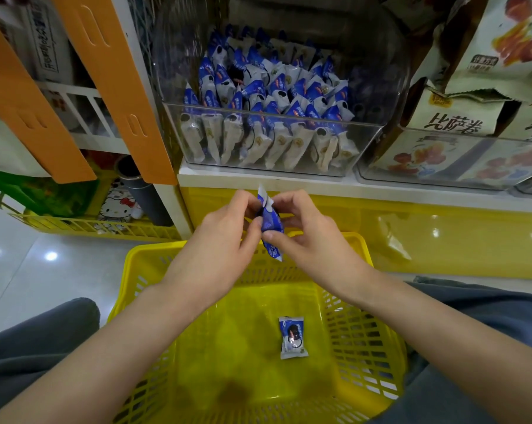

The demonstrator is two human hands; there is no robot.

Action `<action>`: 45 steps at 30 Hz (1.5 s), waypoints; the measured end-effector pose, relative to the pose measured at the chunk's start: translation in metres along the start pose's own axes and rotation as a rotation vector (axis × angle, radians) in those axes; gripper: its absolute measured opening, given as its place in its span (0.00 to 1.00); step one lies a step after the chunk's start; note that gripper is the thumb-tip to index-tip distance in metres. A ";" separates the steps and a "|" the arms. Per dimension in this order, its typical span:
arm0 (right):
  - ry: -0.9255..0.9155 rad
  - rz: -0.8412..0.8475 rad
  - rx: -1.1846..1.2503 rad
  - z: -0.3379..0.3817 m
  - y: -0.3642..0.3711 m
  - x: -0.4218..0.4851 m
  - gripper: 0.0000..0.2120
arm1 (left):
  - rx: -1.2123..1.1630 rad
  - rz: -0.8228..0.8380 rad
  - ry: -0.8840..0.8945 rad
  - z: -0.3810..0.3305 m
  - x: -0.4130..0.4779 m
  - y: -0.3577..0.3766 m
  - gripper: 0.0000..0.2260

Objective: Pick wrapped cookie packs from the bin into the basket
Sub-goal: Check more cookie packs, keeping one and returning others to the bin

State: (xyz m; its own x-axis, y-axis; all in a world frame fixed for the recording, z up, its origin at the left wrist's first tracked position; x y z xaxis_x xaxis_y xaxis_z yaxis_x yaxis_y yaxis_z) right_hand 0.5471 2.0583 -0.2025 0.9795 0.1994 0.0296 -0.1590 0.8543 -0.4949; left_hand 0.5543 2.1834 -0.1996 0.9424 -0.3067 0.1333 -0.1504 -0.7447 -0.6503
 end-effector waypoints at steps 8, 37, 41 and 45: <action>-0.068 -0.040 -0.102 0.004 0.003 0.002 0.16 | -0.102 -0.144 -0.163 0.008 0.011 -0.004 0.05; 0.222 -0.062 0.287 -0.010 -0.006 0.020 0.14 | -0.355 -0.095 -0.214 0.008 0.015 0.002 0.14; 0.164 -0.129 0.109 -0.007 -0.016 0.020 0.25 | -0.813 -0.001 -0.375 0.007 0.014 0.008 0.08; 0.085 -0.103 -0.082 -0.001 -0.013 0.018 0.29 | -0.799 0.140 -0.376 0.003 0.008 0.018 0.08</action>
State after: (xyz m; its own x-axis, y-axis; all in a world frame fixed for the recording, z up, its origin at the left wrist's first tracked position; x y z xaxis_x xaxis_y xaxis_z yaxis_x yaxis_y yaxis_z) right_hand 0.5674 2.0504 -0.1960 0.9976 0.0683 0.0117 -0.0499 0.8252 -0.5626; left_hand 0.5604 2.1694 -0.2125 0.9142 -0.3162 -0.2533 -0.3027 -0.9486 0.0918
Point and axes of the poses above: each hand's wrist, its own x-axis towards the middle knuckle, its own y-axis out of the palm, z = x × y, the point moved 5 cm from there along x, towards the middle knuckle
